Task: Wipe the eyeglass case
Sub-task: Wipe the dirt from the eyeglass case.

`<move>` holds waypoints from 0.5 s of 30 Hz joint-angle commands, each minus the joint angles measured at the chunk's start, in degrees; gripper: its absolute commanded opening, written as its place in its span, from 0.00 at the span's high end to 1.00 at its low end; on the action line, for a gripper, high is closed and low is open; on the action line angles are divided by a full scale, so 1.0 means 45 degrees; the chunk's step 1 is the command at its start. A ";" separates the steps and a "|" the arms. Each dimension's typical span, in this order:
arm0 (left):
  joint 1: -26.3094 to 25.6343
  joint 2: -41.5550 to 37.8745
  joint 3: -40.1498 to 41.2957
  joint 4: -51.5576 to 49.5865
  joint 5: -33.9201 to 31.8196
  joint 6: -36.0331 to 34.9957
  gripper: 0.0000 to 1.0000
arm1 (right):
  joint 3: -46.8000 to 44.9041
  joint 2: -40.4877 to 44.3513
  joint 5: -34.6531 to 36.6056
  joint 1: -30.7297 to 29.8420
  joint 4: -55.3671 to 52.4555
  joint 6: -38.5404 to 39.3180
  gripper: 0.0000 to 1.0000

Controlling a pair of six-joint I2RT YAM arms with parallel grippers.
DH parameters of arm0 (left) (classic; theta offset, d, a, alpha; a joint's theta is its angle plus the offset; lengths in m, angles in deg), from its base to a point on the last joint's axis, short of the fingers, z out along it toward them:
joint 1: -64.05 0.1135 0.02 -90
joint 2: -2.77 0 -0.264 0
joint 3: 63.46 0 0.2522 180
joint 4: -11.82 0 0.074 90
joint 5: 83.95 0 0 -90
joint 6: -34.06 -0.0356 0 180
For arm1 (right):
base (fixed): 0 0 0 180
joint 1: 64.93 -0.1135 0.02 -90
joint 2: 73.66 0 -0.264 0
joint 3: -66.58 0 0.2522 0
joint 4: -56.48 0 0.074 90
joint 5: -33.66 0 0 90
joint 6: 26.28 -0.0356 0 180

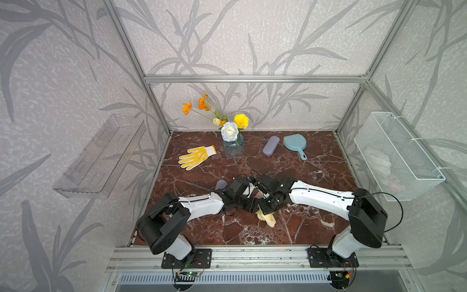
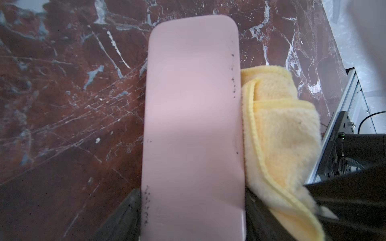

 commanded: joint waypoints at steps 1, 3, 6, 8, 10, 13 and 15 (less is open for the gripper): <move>-0.0235 -0.0084 0.0543 -0.0801 0.1333 0.0113 0.96 | 0.0597 -0.0333 0.0054 0.1200 0.0886 0.0367 1.00; -0.0220 -0.0104 0.0610 -0.0719 0.1479 0.0113 0.96 | 0.0751 -0.0753 0.0093 0.2128 0.1060 0.0717 1.00; -0.0210 -0.0167 0.0765 -0.0599 0.1601 0.0160 0.96 | 0.1283 -0.1659 0.0813 0.3198 0.0897 0.1379 1.00; -0.0204 -0.0182 0.0815 -0.0593 0.1615 0.0193 0.96 | 0.1716 -0.2144 0.1397 0.3757 0.0716 0.1765 1.00; -0.0206 -0.0192 0.0866 -0.0541 0.1618 0.0210 0.96 | 0.1982 -0.2434 0.2018 0.4210 0.0813 0.2009 1.00; -0.0204 -0.0163 0.0846 -0.0616 0.1518 0.0226 0.96 | 0.2451 -0.2451 0.3196 0.4374 0.0377 0.2387 1.00; -0.0188 -0.0216 0.0865 -0.0655 0.1417 0.0270 0.96 | 0.2389 -0.1972 0.3603 0.4233 0.0120 0.2543 1.00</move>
